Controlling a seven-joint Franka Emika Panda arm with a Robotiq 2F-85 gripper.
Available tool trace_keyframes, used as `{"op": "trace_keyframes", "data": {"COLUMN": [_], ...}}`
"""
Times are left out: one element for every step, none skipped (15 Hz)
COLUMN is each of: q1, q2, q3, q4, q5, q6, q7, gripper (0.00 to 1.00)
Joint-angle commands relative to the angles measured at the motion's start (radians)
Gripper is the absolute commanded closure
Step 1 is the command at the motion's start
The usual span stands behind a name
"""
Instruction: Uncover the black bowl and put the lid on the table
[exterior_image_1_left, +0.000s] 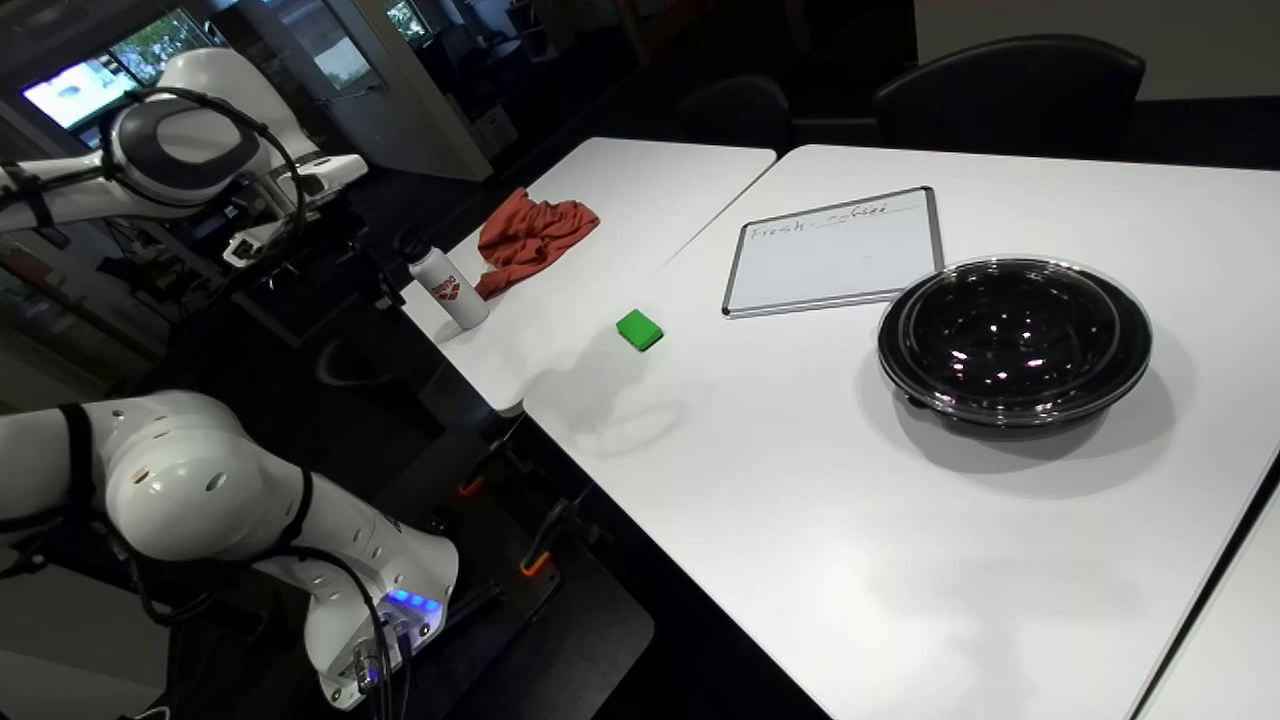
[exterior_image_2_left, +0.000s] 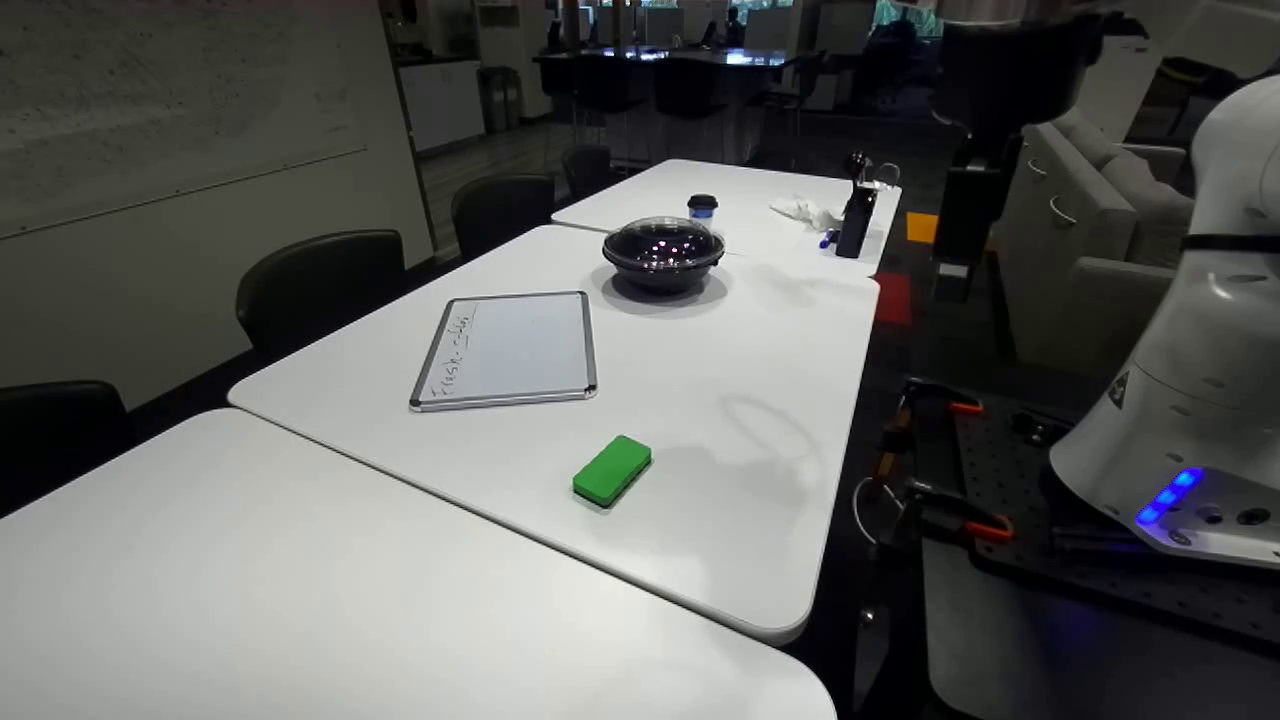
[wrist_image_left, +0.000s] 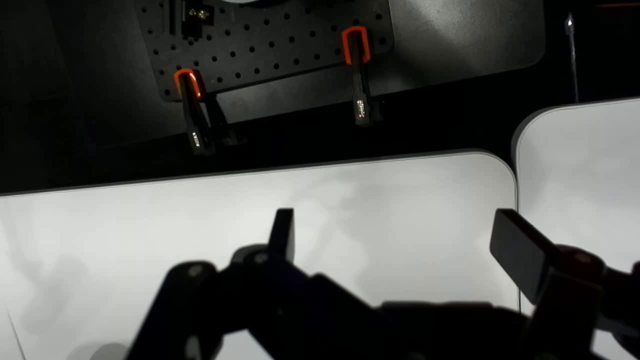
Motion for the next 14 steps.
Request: {"op": "trace_keyframes", "data": {"q1": [0.012, 0.012, 0.012, 0.012, 0.012, 0.012, 0.012, -0.002, -0.015, -0.031, -0.053, -0.068, -0.087, -0.102], "q2": [0.003, 0.003, 0.003, 0.003, 0.003, 0.003, 0.003, 0.022, 0.04, 0.065, 0.1, 0.13, 0.171, 0.22], "q3": [-0.011, -0.011, -0.011, -0.011, -0.011, -0.011, -0.011, -0.014, -0.026, -0.039, -0.054, -0.067, -0.081, -0.1], "q4": [0.002, 0.002, 0.002, 0.002, 0.002, 0.002, 0.002, 0.015, 0.028, 0.041, 0.06, 0.074, 0.094, 0.119], "q5": [-0.008, -0.008, -0.008, -0.008, -0.008, -0.008, -0.008, -0.03, -0.056, -0.092, -0.142, -0.185, -0.23, -0.272], "q6": [-0.002, -0.002, -0.002, -0.002, -0.002, -0.002, -0.002, 0.016, 0.035, 0.057, 0.088, 0.12, 0.155, 0.187], "q7": [0.006, 0.006, 0.006, 0.006, 0.006, 0.006, 0.006, -0.006, -0.029, -0.057, -0.09, -0.11, -0.129, -0.158], "gripper": [0.0, 0.0, 0.0, 0.0, 0.0, 0.0, 0.0, 0.0, 0.0, 0.0, 0.0, 0.0, 0.0, 0.0]}}
